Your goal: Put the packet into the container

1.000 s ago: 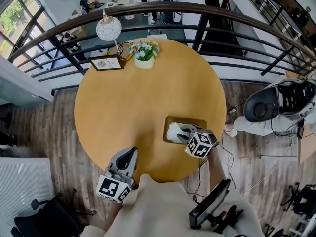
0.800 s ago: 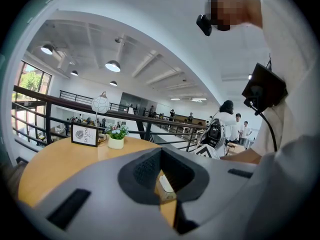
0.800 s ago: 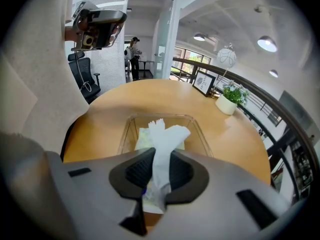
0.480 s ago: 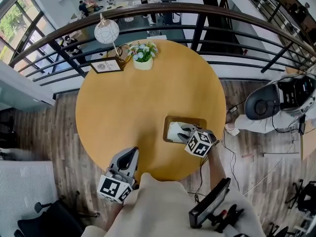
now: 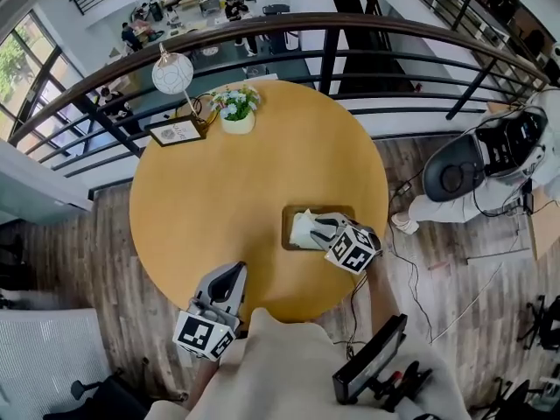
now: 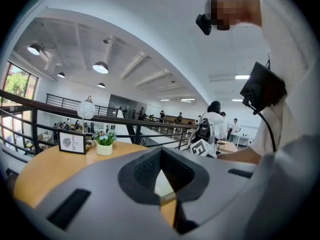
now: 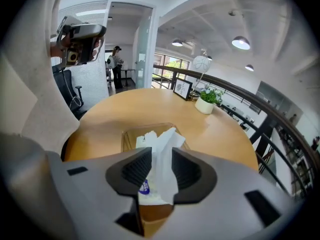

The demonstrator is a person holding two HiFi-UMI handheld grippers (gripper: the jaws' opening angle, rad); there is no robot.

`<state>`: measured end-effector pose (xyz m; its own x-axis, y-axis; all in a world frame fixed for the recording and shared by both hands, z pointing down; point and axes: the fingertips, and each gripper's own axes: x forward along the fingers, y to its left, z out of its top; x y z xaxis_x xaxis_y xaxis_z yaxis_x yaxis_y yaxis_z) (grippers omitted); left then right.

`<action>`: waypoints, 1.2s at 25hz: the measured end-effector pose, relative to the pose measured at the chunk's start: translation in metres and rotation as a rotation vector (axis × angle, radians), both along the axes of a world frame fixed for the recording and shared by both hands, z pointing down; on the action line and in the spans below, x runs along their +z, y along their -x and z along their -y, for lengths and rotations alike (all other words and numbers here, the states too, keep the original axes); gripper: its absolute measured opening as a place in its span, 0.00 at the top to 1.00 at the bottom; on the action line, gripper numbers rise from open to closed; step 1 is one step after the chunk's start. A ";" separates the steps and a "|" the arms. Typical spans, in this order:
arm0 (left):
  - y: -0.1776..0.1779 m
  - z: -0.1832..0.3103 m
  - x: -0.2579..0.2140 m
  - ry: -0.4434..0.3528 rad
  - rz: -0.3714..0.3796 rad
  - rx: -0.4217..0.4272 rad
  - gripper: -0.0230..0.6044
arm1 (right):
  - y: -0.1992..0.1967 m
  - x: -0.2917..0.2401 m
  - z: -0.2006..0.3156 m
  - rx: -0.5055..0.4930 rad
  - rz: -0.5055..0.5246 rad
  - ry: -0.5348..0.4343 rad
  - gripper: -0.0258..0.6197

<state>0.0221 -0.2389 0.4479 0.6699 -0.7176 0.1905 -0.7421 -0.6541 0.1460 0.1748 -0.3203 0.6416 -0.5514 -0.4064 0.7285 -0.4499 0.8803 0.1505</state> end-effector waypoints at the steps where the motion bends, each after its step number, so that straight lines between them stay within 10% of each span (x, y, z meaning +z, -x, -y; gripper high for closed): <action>1: 0.000 -0.001 -0.001 -0.003 0.002 0.009 0.96 | 0.000 -0.005 0.001 0.021 0.018 -0.005 0.78; 15: -0.012 -0.024 0.005 -0.022 0.006 0.213 0.96 | -0.014 -0.127 -0.049 0.454 0.478 -0.302 0.82; 30: -0.010 -0.067 0.009 -0.080 -0.013 0.657 0.96 | 0.032 -0.159 -0.162 0.850 0.431 -0.511 0.95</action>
